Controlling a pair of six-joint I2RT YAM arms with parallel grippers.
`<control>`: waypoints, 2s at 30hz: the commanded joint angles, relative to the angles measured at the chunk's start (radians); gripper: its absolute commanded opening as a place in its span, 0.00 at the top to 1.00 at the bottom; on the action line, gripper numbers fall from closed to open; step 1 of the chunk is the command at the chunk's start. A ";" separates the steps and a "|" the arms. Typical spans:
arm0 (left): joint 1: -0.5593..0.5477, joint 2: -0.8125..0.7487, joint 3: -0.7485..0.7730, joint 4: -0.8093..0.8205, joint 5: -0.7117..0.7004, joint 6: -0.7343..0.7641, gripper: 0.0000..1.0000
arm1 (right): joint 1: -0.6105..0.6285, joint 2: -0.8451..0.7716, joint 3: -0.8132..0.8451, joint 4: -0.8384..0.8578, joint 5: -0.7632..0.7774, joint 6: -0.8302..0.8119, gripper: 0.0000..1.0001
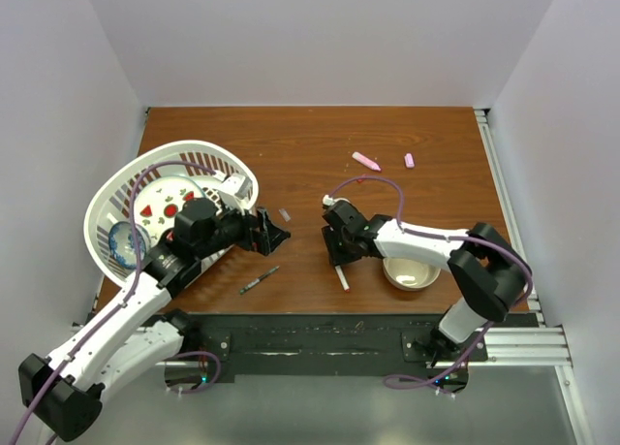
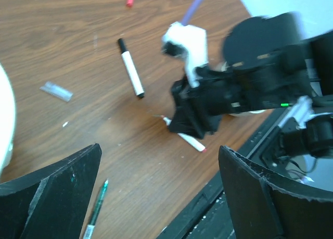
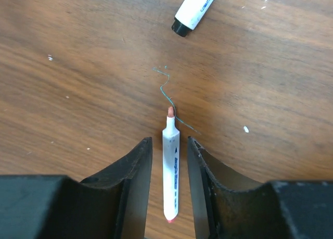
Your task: Insert the pens into the pen caps
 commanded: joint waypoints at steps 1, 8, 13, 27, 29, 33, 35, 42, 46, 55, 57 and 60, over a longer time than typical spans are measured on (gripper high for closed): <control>0.005 -0.039 0.002 0.077 0.090 0.005 0.00 | 0.020 0.041 0.029 0.040 0.012 -0.005 0.67; 0.005 -0.031 0.008 0.091 0.167 -0.038 0.01 | 0.069 0.084 0.032 -0.006 0.118 0.003 0.87; 0.005 -0.004 0.014 0.081 0.235 -0.035 0.07 | 0.074 0.037 0.017 0.001 0.130 0.006 1.00; 0.003 0.036 -0.233 0.564 0.414 -0.351 0.18 | 0.074 -0.359 -0.038 0.115 0.108 0.098 1.00; 0.003 0.051 -0.223 0.588 0.416 -0.345 0.18 | 0.072 -0.423 -0.046 0.170 0.104 0.132 1.00; 0.003 0.126 -0.219 0.718 0.457 -0.404 0.19 | 0.074 -0.561 -0.092 0.302 0.073 0.219 1.00; 0.001 0.163 -0.213 0.812 0.477 -0.441 0.21 | 0.074 -0.584 -0.098 0.352 0.067 0.262 1.00; -0.054 0.289 -0.131 0.891 0.489 -0.441 0.24 | 0.074 -0.582 -0.072 0.417 0.038 0.310 1.00; -0.072 0.320 -0.099 0.891 0.474 -0.432 0.31 | 0.076 -0.588 -0.086 0.454 0.036 0.336 1.00; -0.074 0.341 -0.110 0.941 0.483 -0.454 0.53 | 0.074 -0.624 -0.123 0.495 0.053 0.357 1.00; -0.074 0.349 -0.113 0.969 0.495 -0.464 0.69 | 0.074 -0.626 -0.130 0.508 0.046 0.359 1.00; -0.072 0.351 -0.117 0.999 0.505 -0.474 0.88 | 0.074 -0.629 -0.143 0.540 0.019 0.365 0.98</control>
